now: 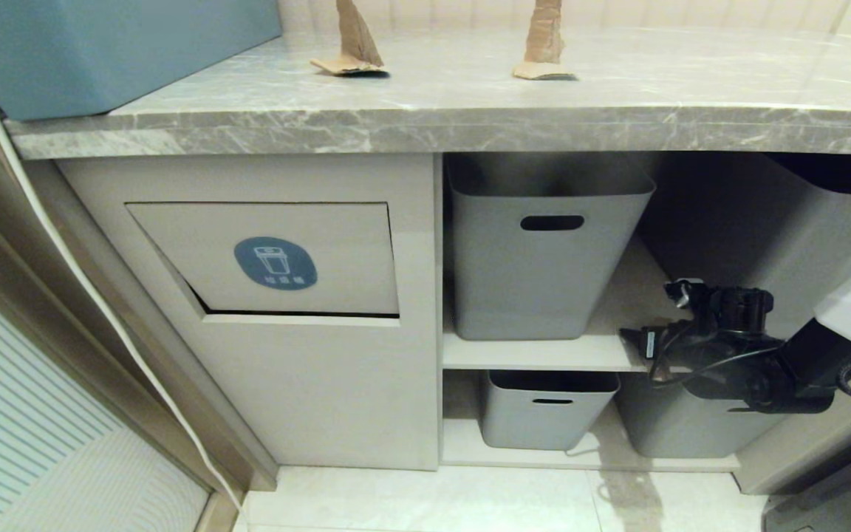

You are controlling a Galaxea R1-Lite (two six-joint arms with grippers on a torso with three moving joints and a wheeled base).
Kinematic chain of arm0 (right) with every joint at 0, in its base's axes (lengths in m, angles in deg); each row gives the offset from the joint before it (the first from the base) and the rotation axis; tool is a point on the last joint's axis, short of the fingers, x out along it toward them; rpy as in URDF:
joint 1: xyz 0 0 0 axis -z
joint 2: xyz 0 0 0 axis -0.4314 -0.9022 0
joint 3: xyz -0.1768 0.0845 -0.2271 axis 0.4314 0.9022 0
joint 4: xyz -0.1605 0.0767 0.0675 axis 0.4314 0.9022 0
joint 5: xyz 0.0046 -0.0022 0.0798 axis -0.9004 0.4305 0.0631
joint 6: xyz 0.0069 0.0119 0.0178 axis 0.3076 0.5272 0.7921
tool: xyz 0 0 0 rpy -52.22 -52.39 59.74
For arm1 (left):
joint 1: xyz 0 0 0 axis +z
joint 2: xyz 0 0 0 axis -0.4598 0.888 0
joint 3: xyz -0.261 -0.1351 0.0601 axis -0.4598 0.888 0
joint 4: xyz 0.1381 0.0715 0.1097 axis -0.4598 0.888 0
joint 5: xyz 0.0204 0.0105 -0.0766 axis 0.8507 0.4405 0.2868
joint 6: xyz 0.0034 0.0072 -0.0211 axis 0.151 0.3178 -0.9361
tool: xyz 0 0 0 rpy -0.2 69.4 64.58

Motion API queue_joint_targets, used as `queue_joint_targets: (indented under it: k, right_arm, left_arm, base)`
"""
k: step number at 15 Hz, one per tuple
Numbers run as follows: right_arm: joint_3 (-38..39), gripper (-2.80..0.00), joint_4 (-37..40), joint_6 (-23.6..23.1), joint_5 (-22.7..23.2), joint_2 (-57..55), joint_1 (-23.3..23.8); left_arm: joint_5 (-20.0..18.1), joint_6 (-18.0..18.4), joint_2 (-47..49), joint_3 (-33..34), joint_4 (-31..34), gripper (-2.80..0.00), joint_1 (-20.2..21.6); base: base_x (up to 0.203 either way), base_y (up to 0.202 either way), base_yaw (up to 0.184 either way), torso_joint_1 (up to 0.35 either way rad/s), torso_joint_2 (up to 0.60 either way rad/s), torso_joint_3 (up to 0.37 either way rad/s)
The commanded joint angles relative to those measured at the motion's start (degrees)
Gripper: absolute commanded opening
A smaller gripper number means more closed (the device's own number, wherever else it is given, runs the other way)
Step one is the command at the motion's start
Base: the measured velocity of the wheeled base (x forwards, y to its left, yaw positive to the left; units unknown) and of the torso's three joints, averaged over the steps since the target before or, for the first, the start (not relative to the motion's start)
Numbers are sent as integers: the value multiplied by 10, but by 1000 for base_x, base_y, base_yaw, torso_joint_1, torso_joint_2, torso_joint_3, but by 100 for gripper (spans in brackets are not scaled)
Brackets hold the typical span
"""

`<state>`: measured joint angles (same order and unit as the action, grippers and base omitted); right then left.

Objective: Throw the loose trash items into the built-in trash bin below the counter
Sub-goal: Pick up the garbage

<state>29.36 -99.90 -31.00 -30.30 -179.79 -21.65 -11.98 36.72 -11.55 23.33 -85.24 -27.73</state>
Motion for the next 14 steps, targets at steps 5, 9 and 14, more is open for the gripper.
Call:
queue_joint_targets:
  k: [5,9,14]
  right_arm:
    - [3,-280,-2,2,1,1,4]
    - [9,-280,-2,3,1,12,7]
    - [18,-280,-2,5,2,48,7]
  left_arm:
    - [0,0,0,0,0,-280,0]
    - [0,0,0,0,0,-280,0]
    - [0,0,0,0,0,-280,0]
  base:
    - [0,0,0,0,0,0]
    - [0,0,0,0,0,0]
    - [0,0,0,0,0,0]
